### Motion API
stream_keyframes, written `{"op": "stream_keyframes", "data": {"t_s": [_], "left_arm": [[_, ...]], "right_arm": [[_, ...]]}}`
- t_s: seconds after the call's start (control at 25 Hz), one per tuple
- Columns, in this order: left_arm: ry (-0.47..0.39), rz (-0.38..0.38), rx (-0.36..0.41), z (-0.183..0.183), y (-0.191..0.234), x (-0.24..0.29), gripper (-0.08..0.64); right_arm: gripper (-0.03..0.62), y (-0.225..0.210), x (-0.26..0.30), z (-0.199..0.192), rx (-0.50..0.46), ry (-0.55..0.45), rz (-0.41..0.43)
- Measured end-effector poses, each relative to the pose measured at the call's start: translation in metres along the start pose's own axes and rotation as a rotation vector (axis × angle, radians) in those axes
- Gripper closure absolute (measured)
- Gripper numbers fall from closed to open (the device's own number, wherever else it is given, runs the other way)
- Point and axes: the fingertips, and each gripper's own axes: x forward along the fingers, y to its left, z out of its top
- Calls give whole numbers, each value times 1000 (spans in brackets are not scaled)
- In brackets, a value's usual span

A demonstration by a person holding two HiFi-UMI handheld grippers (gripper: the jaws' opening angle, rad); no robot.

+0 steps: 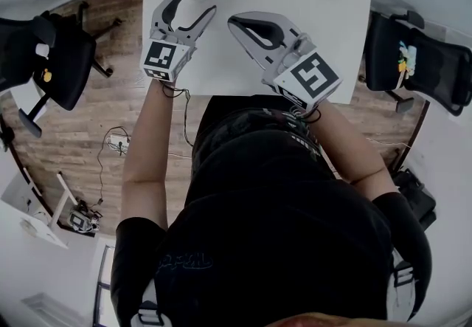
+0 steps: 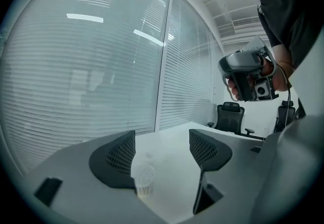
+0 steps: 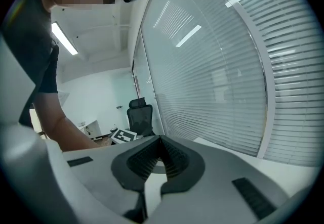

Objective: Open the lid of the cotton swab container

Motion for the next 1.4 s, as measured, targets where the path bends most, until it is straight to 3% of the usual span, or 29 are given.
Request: {"op": "stream_keyframes", "data": {"t_s": [0.64, 1.04, 1.4], "left_arm": [[141, 13, 31, -78, 33, 35, 225], [197, 38, 20, -109, 41, 48, 225], [262, 48, 67, -127, 36, 60, 225]], "right_arm": [[571, -13, 9, -15, 13, 26, -22], [571, -17, 2, -21, 15, 43, -36], [571, -15, -4, -23, 18, 46, -42]]}}
